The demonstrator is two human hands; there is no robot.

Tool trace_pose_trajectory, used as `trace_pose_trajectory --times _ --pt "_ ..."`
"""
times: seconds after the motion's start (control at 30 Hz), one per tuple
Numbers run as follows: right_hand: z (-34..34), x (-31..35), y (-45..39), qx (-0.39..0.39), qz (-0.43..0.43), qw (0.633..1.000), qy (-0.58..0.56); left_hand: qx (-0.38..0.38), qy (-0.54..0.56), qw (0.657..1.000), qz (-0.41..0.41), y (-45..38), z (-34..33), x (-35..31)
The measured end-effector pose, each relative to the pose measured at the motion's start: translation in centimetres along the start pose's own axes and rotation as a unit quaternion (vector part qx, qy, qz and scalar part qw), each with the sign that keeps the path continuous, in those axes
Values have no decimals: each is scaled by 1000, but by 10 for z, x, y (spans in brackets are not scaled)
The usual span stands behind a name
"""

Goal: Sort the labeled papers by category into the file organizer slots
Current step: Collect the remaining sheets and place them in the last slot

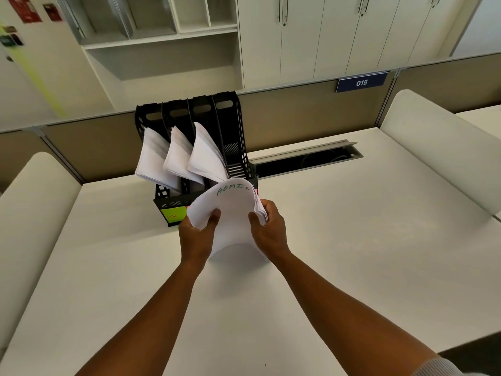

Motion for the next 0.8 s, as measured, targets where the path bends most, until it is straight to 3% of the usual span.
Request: trace_pose_trajectory --times 0.37,0.8 --pt "0 15 -9 -14 10 1000 -4 -16 16 999 -22 -1 4 -11" --pt "3 -31 6 38 -48 996 58 46 -93 991 89 -5 3 45"
Point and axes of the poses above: each hand's wrist, its own y-axis away from the middle knuckle, its own z-axis out of the back of the hand, x = y × z, the point moved 10 cm from there along -y, towards the middle knuckle, and after that the axes turned 10 degrees about z, right-handed, at the moved point
